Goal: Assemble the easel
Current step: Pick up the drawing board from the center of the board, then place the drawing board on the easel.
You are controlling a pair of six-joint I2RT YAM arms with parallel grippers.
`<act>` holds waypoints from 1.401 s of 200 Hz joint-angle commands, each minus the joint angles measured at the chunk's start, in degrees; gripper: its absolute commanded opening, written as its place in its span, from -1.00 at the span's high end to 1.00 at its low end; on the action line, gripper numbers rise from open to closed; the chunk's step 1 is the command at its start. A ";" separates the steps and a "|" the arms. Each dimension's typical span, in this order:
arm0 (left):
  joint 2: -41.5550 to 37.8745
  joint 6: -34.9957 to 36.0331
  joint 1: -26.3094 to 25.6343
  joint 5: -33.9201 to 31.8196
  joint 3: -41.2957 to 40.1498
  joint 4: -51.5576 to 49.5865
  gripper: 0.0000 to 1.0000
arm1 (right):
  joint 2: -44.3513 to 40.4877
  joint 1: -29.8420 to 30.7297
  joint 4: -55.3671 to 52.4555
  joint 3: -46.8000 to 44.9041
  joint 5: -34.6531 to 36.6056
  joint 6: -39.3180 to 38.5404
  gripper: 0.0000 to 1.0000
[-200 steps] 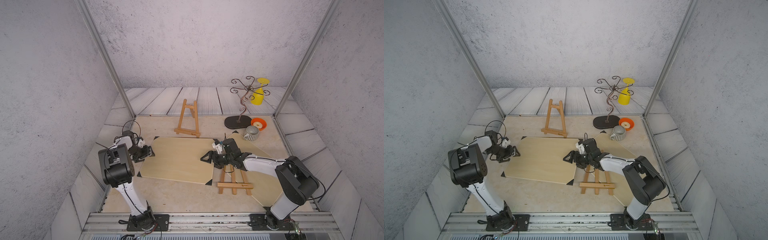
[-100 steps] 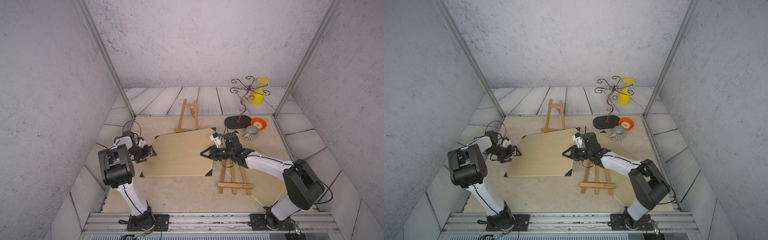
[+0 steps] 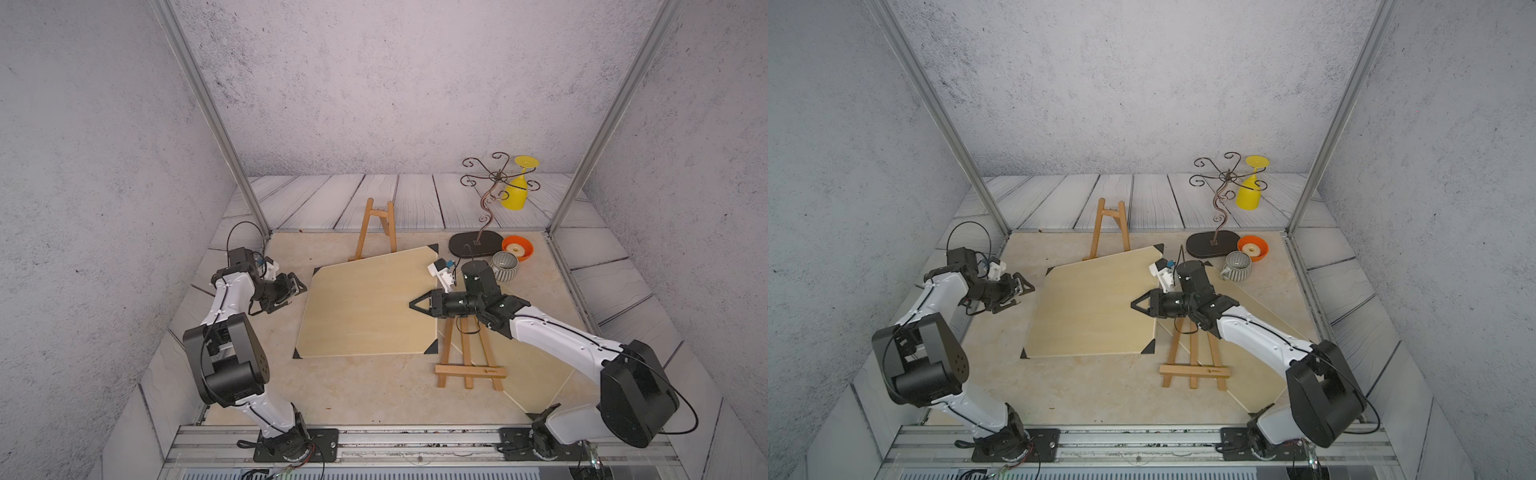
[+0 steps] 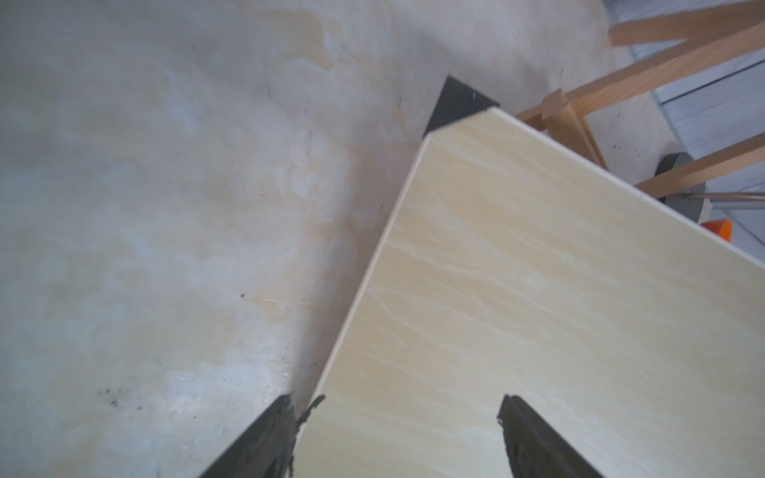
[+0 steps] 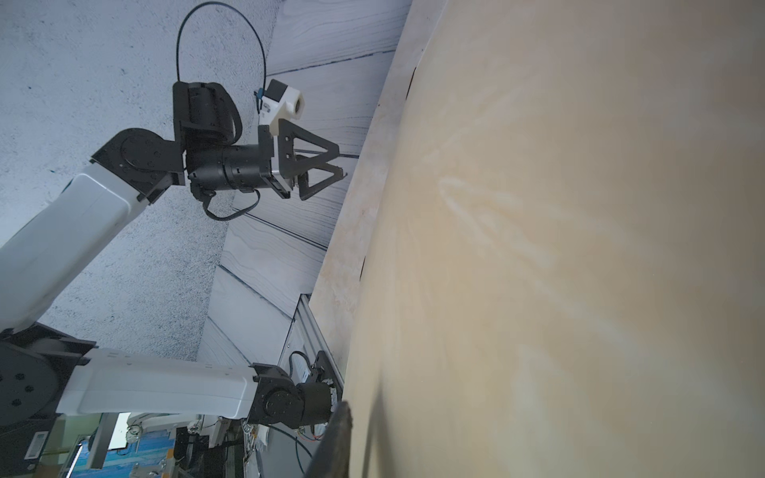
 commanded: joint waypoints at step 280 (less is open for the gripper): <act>16.32 -16.34 -6.58 3.74 10.33 61.69 -0.67 | 25.90 -10.70 42.38 30.38 1.45 -38.37 1.00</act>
